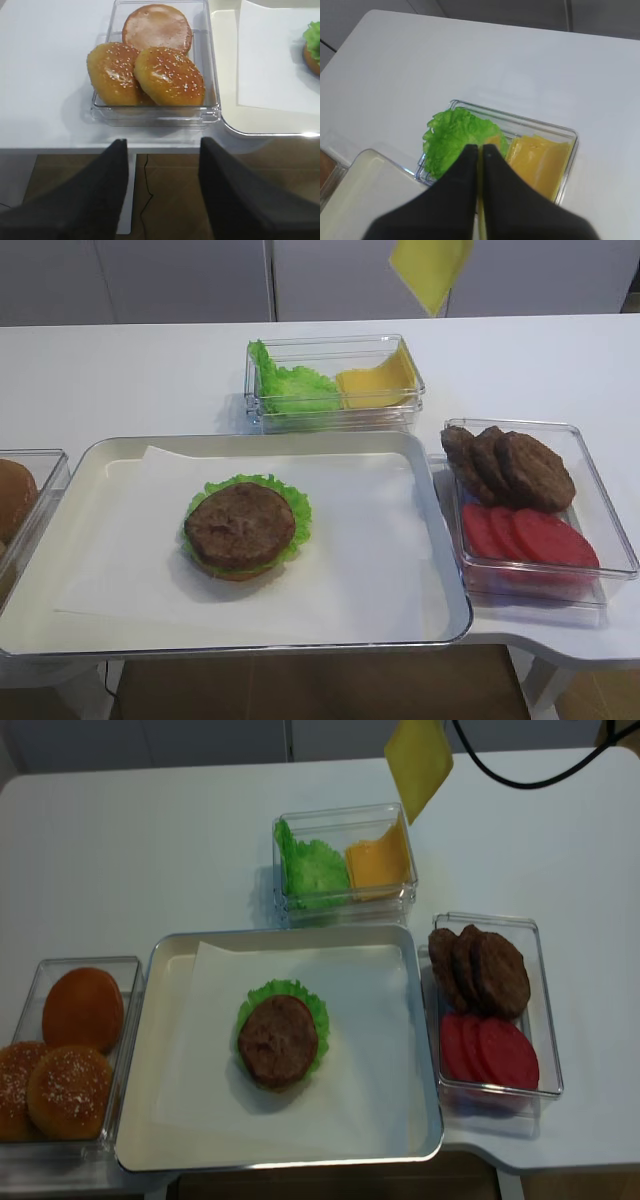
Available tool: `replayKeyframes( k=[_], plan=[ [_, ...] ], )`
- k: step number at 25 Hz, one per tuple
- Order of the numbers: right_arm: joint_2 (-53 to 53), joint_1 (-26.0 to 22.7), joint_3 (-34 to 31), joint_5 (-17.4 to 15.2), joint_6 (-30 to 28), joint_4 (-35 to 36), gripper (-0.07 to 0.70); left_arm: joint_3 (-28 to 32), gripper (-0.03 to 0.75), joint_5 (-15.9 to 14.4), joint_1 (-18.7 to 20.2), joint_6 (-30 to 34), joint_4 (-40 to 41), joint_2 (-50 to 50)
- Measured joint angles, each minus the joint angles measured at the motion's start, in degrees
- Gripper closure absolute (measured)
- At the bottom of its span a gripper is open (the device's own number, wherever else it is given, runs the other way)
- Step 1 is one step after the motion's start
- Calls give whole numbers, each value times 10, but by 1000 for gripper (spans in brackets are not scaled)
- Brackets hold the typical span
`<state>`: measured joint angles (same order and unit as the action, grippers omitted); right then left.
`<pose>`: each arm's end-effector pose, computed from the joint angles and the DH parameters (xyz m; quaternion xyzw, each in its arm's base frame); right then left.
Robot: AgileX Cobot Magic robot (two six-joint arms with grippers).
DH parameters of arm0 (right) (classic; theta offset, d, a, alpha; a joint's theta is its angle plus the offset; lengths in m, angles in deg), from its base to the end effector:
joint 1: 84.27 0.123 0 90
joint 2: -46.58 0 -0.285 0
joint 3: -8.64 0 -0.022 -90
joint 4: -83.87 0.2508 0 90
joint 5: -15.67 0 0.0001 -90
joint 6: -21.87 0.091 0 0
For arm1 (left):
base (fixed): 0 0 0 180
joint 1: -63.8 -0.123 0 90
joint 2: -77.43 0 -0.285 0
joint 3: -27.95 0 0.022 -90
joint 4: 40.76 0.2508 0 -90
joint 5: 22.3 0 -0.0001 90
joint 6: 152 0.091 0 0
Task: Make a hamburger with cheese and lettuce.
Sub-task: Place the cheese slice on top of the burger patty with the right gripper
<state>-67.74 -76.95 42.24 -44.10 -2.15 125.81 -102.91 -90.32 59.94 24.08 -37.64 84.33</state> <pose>0.4058 0.1051 0.3945 -0.1747 0.8637 0.3024 0.3634 -0.0122 0.0038 0.2646 -0.0627 0.8806 0.0268 0.4688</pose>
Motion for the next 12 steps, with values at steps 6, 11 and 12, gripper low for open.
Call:
replayKeyframes(
  k=[6,11,12],
  plan=[
    [35,48,0,-24,26,-28,622,0,371,0,0,0,0,0],
    [45,91,0,-47,53,-53,622,0,371,0,0,0,0,0],
    [48,100,0,-50,60,-63,622,0,371,0,0,0,0,0]
  ],
)
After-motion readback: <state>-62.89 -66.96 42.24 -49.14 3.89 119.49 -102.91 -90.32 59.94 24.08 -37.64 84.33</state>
